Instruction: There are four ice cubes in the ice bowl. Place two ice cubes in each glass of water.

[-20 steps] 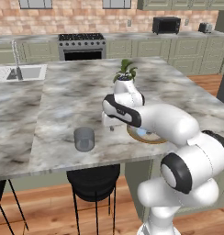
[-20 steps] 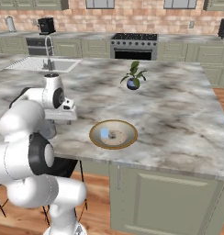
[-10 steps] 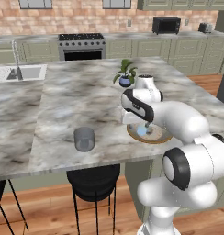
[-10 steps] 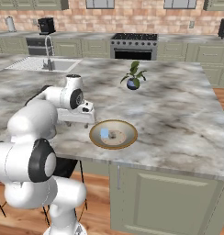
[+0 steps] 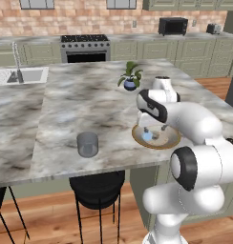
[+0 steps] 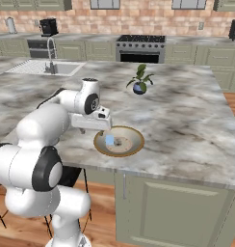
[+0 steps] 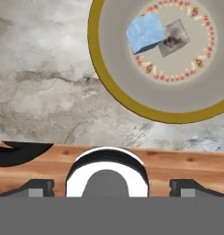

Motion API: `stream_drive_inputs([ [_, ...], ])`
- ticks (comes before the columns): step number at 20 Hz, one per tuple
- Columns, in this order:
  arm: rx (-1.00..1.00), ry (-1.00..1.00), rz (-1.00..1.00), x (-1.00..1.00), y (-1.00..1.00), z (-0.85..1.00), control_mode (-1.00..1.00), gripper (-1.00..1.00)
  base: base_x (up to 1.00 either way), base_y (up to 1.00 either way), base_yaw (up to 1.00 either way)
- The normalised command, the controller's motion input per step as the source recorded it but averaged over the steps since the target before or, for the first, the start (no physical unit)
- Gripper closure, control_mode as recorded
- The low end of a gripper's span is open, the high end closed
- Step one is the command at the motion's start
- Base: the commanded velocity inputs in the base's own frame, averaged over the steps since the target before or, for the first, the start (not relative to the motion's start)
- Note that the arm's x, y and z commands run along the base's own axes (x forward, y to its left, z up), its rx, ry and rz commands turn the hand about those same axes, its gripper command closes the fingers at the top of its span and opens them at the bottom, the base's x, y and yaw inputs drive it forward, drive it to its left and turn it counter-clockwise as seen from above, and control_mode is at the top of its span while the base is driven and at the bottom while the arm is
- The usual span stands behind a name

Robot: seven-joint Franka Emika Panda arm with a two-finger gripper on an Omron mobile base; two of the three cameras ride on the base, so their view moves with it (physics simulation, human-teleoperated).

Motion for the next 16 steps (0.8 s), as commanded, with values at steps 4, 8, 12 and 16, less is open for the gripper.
stream_drive_inputs([
  [4, 0.00, 0.00, 0.00, 0.12, -0.33, 0.00, -1.00, -1.00, 0.00, 0.00, 0.00],
  [8, 0.00, 0.00, 0.00, 0.14, -0.17, 0.00, -1.00, -1.00, 0.00, 0.00, 0.00],
  [12, 0.00, 0.00, 0.01, 0.13, -0.01, -0.03, -1.00, -1.00, 0.00, 0.00, 0.00],
  [16, 0.00, 0.00, 0.05, 0.10, 0.00, -0.11, -1.00, -1.00, 0.00, 0.00, 0.00],
])
